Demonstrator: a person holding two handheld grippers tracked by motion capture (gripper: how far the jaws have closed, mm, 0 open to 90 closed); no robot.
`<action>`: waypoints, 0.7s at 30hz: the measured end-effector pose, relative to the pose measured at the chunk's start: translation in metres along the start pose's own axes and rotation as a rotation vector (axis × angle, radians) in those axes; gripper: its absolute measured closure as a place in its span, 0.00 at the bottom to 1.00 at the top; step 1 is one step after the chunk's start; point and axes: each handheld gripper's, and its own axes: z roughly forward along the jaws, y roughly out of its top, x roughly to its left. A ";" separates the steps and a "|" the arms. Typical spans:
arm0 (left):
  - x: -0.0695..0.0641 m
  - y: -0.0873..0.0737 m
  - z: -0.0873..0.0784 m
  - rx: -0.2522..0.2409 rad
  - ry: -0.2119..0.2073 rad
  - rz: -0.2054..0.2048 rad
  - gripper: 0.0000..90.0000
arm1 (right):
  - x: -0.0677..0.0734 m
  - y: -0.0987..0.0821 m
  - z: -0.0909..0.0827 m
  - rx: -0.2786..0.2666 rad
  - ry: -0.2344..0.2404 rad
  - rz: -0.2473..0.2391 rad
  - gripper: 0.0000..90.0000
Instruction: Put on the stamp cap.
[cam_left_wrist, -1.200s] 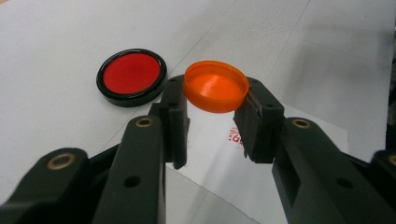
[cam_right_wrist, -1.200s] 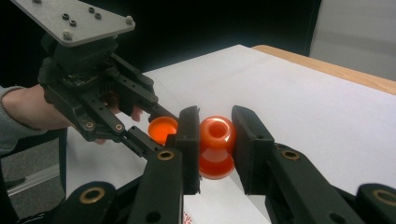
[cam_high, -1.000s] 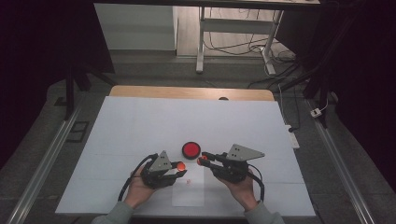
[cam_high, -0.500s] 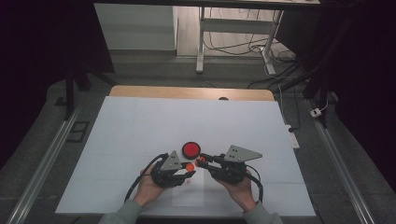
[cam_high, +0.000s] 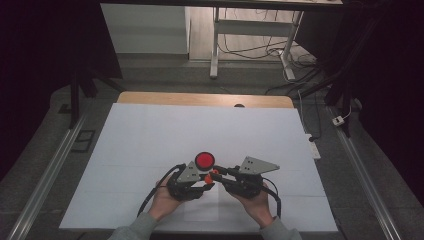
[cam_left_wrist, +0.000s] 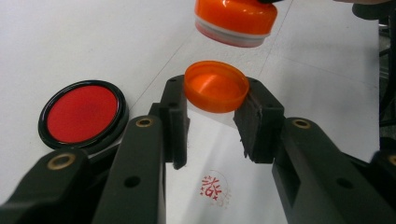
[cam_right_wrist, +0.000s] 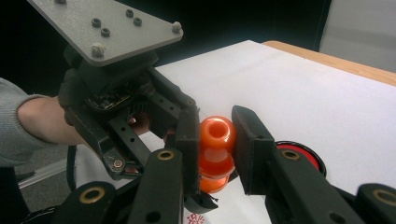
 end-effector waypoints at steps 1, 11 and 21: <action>0.000 0.000 0.000 0.000 0.001 0.000 0.72 | 0.000 0.000 0.000 0.000 0.000 -0.001 0.81; -0.002 0.002 -0.001 -0.014 -0.007 -0.001 0.72 | -0.001 -0.002 0.001 0.008 -0.002 -0.001 0.81; -0.002 0.004 -0.002 -0.020 -0.011 0.004 0.72 | 0.001 -0.003 0.004 0.017 0.003 -0.003 0.81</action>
